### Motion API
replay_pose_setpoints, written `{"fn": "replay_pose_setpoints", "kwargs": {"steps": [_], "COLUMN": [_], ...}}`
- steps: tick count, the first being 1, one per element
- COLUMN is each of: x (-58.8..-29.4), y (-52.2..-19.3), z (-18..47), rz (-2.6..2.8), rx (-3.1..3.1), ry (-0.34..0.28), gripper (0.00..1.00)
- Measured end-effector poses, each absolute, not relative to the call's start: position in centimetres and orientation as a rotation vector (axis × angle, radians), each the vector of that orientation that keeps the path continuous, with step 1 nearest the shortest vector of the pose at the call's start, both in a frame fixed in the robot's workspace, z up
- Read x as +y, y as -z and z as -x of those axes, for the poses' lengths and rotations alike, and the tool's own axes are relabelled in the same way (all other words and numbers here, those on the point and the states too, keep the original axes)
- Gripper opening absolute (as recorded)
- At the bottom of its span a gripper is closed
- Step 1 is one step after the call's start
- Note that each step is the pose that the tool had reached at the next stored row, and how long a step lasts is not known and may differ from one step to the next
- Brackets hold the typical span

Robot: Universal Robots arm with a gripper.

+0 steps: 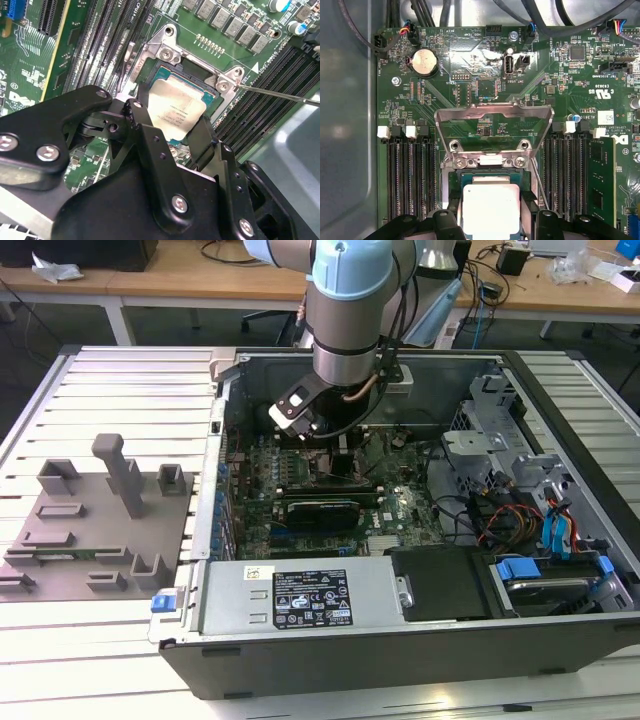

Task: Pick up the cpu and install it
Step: 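Place the cpu into insertion slot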

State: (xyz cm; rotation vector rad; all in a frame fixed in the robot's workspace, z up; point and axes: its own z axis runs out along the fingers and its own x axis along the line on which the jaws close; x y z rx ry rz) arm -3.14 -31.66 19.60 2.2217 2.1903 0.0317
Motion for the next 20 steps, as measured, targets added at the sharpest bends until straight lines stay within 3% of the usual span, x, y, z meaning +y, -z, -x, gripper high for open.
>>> {"fn": "replay_pose_setpoints", "kwargs": {"steps": [6, 7, 20], "x": [-31.6, -31.7, -31.6], "y": [-19.6, -19.6, -21.2], "z": [3.1, 3.1, 3.1], "rz": [-2.222, -2.222, -2.22], "rx": [2.19, 2.19, 2.189], "ry": [-0.033, -0.032, -0.029], "gripper": [0.55, 0.62, 0.62]}}
